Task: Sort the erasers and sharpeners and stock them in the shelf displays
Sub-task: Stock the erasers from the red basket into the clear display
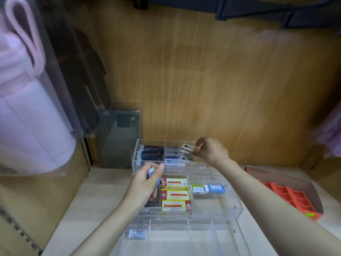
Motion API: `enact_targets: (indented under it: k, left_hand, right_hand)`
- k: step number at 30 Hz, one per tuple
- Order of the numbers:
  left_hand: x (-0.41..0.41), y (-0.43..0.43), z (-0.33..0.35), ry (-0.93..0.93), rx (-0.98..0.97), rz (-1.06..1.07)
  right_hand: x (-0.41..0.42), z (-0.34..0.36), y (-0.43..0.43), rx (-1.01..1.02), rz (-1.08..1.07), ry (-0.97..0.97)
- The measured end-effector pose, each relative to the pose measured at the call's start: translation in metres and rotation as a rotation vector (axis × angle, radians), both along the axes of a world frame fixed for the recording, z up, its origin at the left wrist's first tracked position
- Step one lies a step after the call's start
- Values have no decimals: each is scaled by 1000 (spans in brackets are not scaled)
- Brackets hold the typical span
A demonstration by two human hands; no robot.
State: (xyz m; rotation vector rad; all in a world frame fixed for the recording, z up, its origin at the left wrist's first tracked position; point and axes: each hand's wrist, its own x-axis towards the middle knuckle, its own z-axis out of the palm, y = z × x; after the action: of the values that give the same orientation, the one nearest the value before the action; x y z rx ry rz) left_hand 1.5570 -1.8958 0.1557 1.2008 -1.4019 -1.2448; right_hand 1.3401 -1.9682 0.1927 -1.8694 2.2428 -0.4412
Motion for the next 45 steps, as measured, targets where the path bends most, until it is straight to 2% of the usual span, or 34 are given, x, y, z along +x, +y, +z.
enact_targets:
  k: [2, 7, 11, 23, 29, 35, 39, 41, 45]
  left_hand:
    - [-1, -2, -1, -3, 1, -5]
    - [1, -4, -7, -21, -3, -6]
    - [3, -6, -13, -56, -15, 4]
    - [3, -6, -18, -85, -13, 10]
    - [3, -6, -18, -82, -20, 21]
    - [3, -6, -19, -66, -23, 22]
    - [5, -5, -20, -63, -32, 15]
    - [5, -5, -20, -65, -36, 11]
    - [4, -5, -20, -75, -40, 15]
  right_hand:
    - [3, -8, -4, -29, -7, 52]
    - [6, -18, -11, -104, -14, -67]
    - [6, -23, -13, -155, 16, -40]
    - [5, -23, -17, -152, 74, -73]
    - [3, -23, -18, -170, 60, -220]
    - [4, -22, -20, -94, 61, -262]
    - [-4, -17, -15, -171, 16, -381]
    - [-14, -11, -10, -145, 59, -327]
    - [-19, -1, 0, 83, 172, -76]
